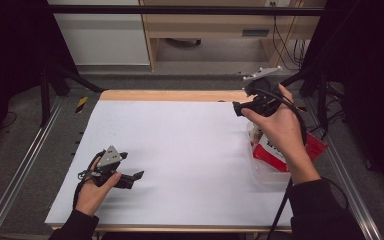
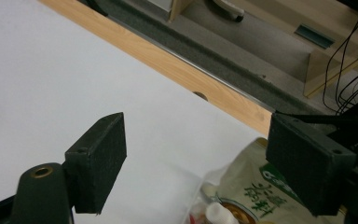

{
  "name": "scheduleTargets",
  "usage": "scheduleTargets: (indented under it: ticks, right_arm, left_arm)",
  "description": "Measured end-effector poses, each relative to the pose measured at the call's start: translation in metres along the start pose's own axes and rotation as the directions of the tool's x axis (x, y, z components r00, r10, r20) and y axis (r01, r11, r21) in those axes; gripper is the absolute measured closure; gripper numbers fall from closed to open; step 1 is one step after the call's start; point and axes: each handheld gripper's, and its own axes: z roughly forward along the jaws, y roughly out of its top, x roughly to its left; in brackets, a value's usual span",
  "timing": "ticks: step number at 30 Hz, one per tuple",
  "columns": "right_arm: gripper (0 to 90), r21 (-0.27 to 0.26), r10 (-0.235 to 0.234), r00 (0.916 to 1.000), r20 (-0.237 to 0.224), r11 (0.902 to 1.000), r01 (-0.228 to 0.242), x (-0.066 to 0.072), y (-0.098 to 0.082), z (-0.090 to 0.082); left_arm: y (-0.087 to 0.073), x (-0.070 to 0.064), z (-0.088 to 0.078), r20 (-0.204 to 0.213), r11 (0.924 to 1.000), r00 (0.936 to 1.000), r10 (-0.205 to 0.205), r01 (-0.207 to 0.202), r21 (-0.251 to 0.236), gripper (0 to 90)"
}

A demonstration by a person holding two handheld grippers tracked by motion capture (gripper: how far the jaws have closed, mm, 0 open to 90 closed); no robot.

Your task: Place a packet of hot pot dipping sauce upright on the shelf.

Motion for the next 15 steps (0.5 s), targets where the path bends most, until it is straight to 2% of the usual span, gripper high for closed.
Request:
scheduleTargets:
  ticks: [2, 6, 9, 12, 13, 14, 15]
  right_arm:
    - [20.7, -0.006, -0.001, 1.0, -0.002, 1.0, 0.001, 0.004, 0.002, 0.001]
    - [19.2, -0.036, -0.004, 0.9999, -0.01, 0.9994, 0.003, 0.023, 0.009, 0.007]
    - [17.8, -0.041, 0.001, 0.9999, -0.014, 0.9992, -0.002, 0.029, 0.01, 0.009]
    - [16.4, -0.065, 0.016, 0.9993, -0.033, 0.9977, -0.018, 0.041, 0.007, 0.014]
    - [16.4, -0.065, 0.016, 0.9993, -0.033, 0.9977, -0.018, 0.041, 0.007, 0.014]
    - [15.1, -0.074, 0.024, 0.9988, -0.042, 0.9969, -0.027, 0.048, 0.005, 0.016]
    - [15.1, -0.074, 0.024, 0.9988, -0.042, 0.9969, -0.027, 0.048, 0.005, 0.016]
  left_arm:
    - [0.0, 0.0, 0.0, -0.001, 1.0, 1.0, -0.001, 0.001, 0.0, 7.7]
    - [0.0, 0.001, -0.001, -0.002, 1.0, 1.0, -0.002, 0.002, -0.001, 7.7]
    - [0.0, 0.001, -0.001, -0.003, 1.0, 1.0, -0.003, 0.003, -0.001, 7.7]
    - [0.0, 0.001, -0.001, -0.005, 1.0, 1.0, -0.004, 0.004, -0.001, 7.7]
    - [0.0, 0.001, -0.001, -0.005, 1.0, 1.0, -0.004, 0.004, -0.001, 7.7]
    - [-0.001, 0.002, -0.001, -0.006, 1.0, 1.0, -0.004, 0.004, 0.0, 7.7]
    - [-0.001, 0.002, -0.001, -0.006, 1.0, 1.0, -0.004, 0.004, 0.0, 7.7]
